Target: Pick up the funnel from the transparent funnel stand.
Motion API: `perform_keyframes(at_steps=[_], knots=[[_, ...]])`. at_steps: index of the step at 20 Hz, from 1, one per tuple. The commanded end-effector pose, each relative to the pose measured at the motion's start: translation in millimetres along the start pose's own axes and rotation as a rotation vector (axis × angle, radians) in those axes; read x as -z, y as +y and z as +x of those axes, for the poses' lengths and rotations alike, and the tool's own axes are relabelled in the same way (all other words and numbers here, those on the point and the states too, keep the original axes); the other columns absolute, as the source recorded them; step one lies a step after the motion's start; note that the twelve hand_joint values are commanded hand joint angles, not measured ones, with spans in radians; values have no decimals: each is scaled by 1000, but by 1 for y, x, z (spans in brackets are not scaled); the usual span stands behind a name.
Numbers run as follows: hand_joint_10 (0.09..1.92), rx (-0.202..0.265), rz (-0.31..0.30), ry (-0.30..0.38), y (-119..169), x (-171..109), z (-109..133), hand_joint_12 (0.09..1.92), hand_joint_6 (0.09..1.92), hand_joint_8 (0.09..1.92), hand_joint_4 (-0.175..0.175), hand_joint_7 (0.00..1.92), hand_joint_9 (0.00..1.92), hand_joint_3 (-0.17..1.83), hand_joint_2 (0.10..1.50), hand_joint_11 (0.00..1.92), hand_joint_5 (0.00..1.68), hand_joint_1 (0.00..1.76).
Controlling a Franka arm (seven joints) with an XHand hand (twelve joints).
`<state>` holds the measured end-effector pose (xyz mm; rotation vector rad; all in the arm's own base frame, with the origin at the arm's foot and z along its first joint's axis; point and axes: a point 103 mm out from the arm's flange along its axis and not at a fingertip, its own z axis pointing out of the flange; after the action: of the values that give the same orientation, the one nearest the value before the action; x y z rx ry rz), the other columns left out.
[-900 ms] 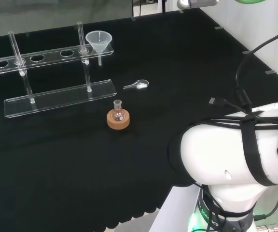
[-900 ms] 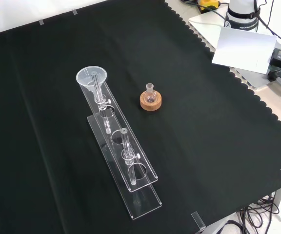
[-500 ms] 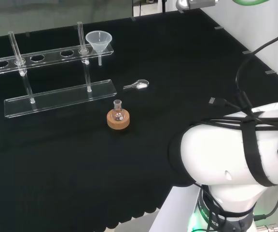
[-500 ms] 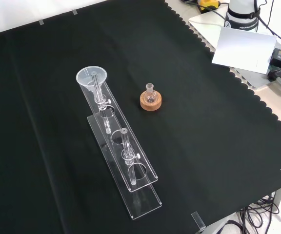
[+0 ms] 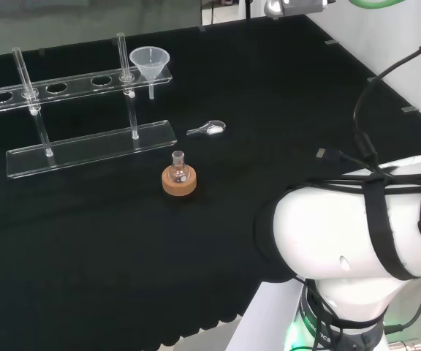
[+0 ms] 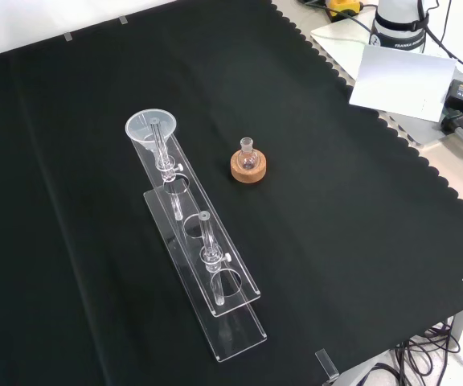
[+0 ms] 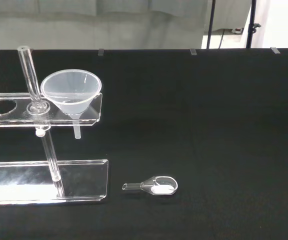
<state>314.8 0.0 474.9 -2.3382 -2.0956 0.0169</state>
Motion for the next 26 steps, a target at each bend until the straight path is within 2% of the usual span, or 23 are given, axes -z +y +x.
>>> perform_keyframes(at_steps=[1,3,7,12,14,18,24,26], knots=[[610,-33,6,2,14,-11,0,1370,87,335,32,3,104,351,1226,6,216,0],[612,-24,7,30,20,-16,0,1371,87,339,31,6,108,349,1227,6,220,0],[615,-35,24,23,36,-26,1,1373,87,352,29,17,118,345,1229,7,230,0],[619,-18,46,29,70,-46,5,1375,87,361,28,21,129,340,1230,10,236,0],[621,-1,63,41,87,-52,6,1377,87,367,27,24,136,331,1218,11,231,10],[630,30,86,54,121,-65,11,1385,87,396,22,47,162,286,1126,16,226,146],[646,89,148,22,151,-90,34,1395,87,446,18,94,199,253,1032,28,231,307],[652,105,203,30,160,-99,43,1401,87,458,17,100,211,245,1007,33,231,351]])
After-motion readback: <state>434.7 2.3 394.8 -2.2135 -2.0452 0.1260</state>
